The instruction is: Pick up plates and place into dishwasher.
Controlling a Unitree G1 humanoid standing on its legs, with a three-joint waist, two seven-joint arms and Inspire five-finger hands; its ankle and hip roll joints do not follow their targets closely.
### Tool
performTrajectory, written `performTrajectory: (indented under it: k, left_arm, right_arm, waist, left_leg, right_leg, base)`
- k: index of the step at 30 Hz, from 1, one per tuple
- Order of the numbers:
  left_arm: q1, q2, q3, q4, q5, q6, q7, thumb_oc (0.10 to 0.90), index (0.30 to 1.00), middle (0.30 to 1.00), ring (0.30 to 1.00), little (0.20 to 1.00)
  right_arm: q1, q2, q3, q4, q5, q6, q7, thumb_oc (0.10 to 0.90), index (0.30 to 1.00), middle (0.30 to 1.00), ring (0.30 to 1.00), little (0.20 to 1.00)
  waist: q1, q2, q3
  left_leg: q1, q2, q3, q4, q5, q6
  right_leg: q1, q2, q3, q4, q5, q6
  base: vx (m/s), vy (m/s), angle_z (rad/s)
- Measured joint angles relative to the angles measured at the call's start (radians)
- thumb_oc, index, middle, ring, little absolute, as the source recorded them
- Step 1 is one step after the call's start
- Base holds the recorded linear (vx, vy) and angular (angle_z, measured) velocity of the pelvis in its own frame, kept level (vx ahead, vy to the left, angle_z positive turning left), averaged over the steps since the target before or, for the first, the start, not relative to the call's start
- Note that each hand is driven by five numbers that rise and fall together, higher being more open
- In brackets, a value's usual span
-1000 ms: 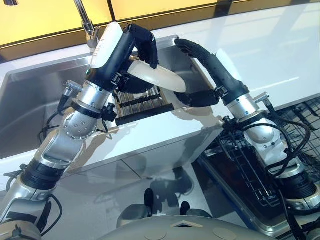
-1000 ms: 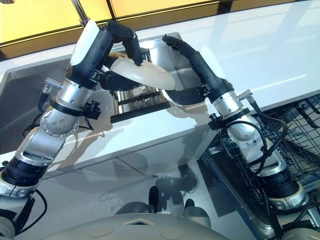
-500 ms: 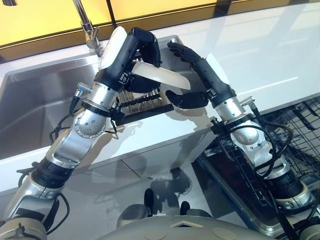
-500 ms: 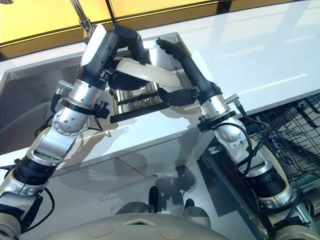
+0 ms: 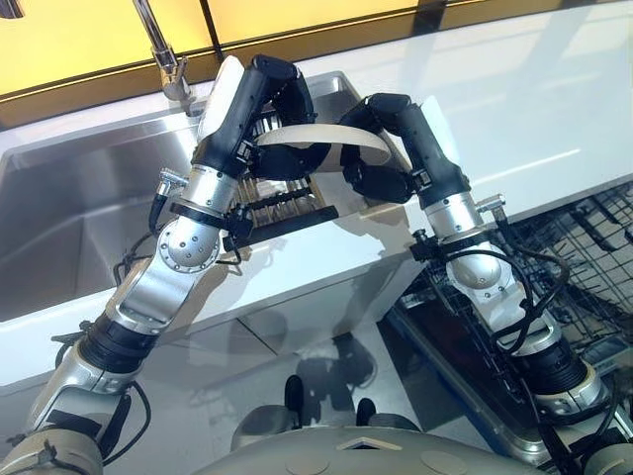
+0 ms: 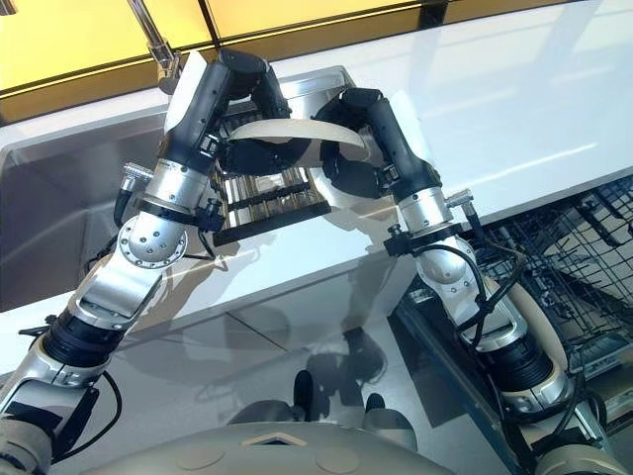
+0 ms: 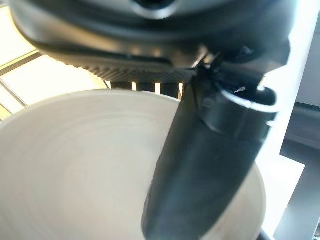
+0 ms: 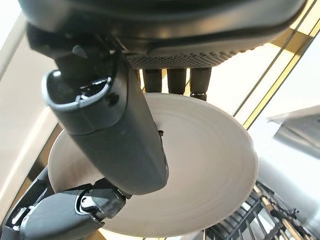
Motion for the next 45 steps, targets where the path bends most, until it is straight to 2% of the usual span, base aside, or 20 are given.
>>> performTrajectory:
  k: [5, 6, 8, 9, 10, 11, 27, 34, 37, 42, 45]
  left_arm:
    - [0.0, -0.007, 0.0, 0.0, -0.022, 0.013, 0.0, 0.1, 0.3, 0.3, 0.3, 0.2]
    - [0.0, -0.007, 0.0, 0.0, -0.022, 0.013, 0.0, 0.119, 0.316, 0.316, 0.316, 0.219]
    - [0.0, -0.01, 0.0, 0.0, -0.022, 0.013, -0.001, 0.366, 0.528, 0.528, 0.528, 0.466]
    - [0.0, -0.011, 0.0, 0.0, -0.022, 0.013, -0.001, 0.405, 0.561, 0.561, 0.561, 0.505]
    - [0.0, -0.011, 0.0, 0.0, -0.022, 0.013, -0.004, 0.652, 0.773, 0.773, 0.773, 0.752]
    - [0.0, -0.011, -0.001, -0.001, -0.022, 0.012, -0.006, 0.8, 0.9, 0.9, 0.9, 0.9]
    - [0.0, -0.01, -0.011, 0.0, -0.064, 0.021, -0.067, 0.8, 0.9, 0.9, 0.9, 0.9]
    - [0.008, -0.025, -0.01, 0.0, -0.241, 0.012, -0.066, 0.8, 0.9, 0.9, 0.9, 0.9]
    - [0.017, -0.036, -0.004, 0.0, -0.269, 0.008, -0.046, 0.8, 0.9, 0.9, 0.9, 0.9]
    - [0.06, -0.059, 0.017, 0.0, -0.312, -0.047, -0.003, 0.8, 0.9, 0.9, 0.9, 0.9]
    - [0.103, -0.079, 0.064, 0.013, -0.326, -0.076, 0.036, 0.8, 0.9, 0.9, 0.9, 0.9]
  right_arm:
    - [0.0, -0.003, 0.001, 0.001, -0.017, -0.003, -0.01, 0.1, 0.3, 0.3, 0.3, 0.2]
    - [0.0, -0.004, 0.001, 0.001, -0.017, -0.003, -0.01, 0.1, 0.3, 0.3, 0.3, 0.2]
    - [0.0, -0.005, 0.001, 0.001, -0.017, -0.004, -0.013, 0.1, 0.3, 0.3, 0.3, 0.2]
    - [0.0, -0.005, 0.001, 0.001, -0.017, -0.004, -0.016, 0.1, 0.3, 0.3, 0.3, 0.2]
    - [0.0, -0.005, 0.001, 0.003, -0.017, -0.004, -0.022, 0.1, 0.3, 0.3, 0.3, 0.2]
    - [0.0, -0.005, 0.001, 0.007, -0.016, -0.004, -0.033, 0.1, 0.3, 0.3, 0.3, 0.2]
    - [0.0, -0.003, 0.0, 0.019, -0.014, -0.004, -0.086, 0.1, 0.3, 0.3, 0.3, 0.2]
    - [0.009, -0.003, -0.005, 0.019, -0.015, -0.004, -0.106, 0.1, 0.3, 0.3, 0.3, 0.2]
    - [0.021, -0.003, -0.013, 0.019, -0.015, -0.004, -0.11, 0.1, 0.3, 0.3, 0.3, 0.2]
    - [0.059, -0.003, -0.071, 0.022, -0.017, -0.011, -0.117, 0.1, 0.3, 0.3, 0.3, 0.2]
    - [0.074, -0.004, -0.133, 0.047, -0.017, -0.016, -0.133, 0.1, 0.3, 0.3, 0.3, 0.2]
  waist:
    - [-0.01, 0.0, 0.0]
    - [-0.012, 0.0, 0.0]
    - [-0.014, 0.0, 0.0]
    - [-0.014, 0.0, 0.0]
    - [-0.014, 0.001, 0.0]
    - [-0.014, 0.001, -0.001]
    - [-0.02, 0.003, -0.002]
    - [-0.019, 0.003, -0.002]
    - [-0.019, 0.003, -0.002]
    - [-0.018, 0.003, -0.002]
    - [-0.019, 0.003, -0.002]
  left_leg:
    - [0.0, 0.001, 0.009, 0.0, 0.0, 0.0]
    - [0.0, 0.001, 0.009, 0.0, 0.0, 0.0]
    - [0.0, 0.001, 0.009, 0.0, 0.0, 0.0]
    - [0.0, 0.001, 0.009, 0.0, 0.0, 0.0]
    - [0.0, 0.001, 0.009, 0.0, 0.0, 0.0]
    - [0.0, 0.001, 0.009, 0.0, 0.0, 0.0]
    - [0.0, 0.0, 0.009, 0.0, 0.0, 0.0]
    - [-0.001, 0.0, 0.009, 0.0, -0.001, 0.0]
    - [-0.001, 0.0, 0.009, 0.0, -0.001, 0.0]
    - [-0.001, 0.0, 0.009, 0.0, -0.001, 0.0]
    - [0.001, 0.0, 0.009, 0.0, -0.001, 0.001]
  right_leg:
    - [0.0, 0.0, 0.0, 0.0, 0.0, 0.0]
    - [0.0, 0.0, 0.0, 0.0, 0.0, 0.0]
    - [0.0, 0.0, 0.001, 0.0, 0.0, 0.0]
    - [0.0, 0.0, 0.001, 0.0, 0.0, 0.0]
    - [0.0, 0.0, 0.001, 0.0, 0.0, 0.0]
    - [0.0, 0.0, 0.001, 0.0, 0.0, 0.0]
    - [0.001, 0.0, 0.001, 0.0, 0.0, 0.0]
    - [0.001, 0.0, 0.001, 0.0, 0.0, 0.0]
    - [0.001, 0.0, 0.001, 0.0, 0.0, 0.0]
    - [0.001, 0.0, 0.001, 0.0, 0.0, 0.0]
    - [0.001, 0.0, 0.001, 0.0, 0.0, 0.0]
  base:
    - [0.0, -0.002, -0.01]
    - [0.0, 0.0, 0.0]
    - [0.0, 0.0, 0.0]
    - [0.0, 0.0, 0.0]
    - [0.0, 0.0, 0.0]
    - [0.0, 0.0, 0.0]
    - [0.0, 0.0, 0.0]
    - [0.0, 0.0, 0.0]
    - [0.0, 0.0, 0.0]
    - [0.0, 0.0, 0.0]
    - [0.0, 0.0, 0.0]
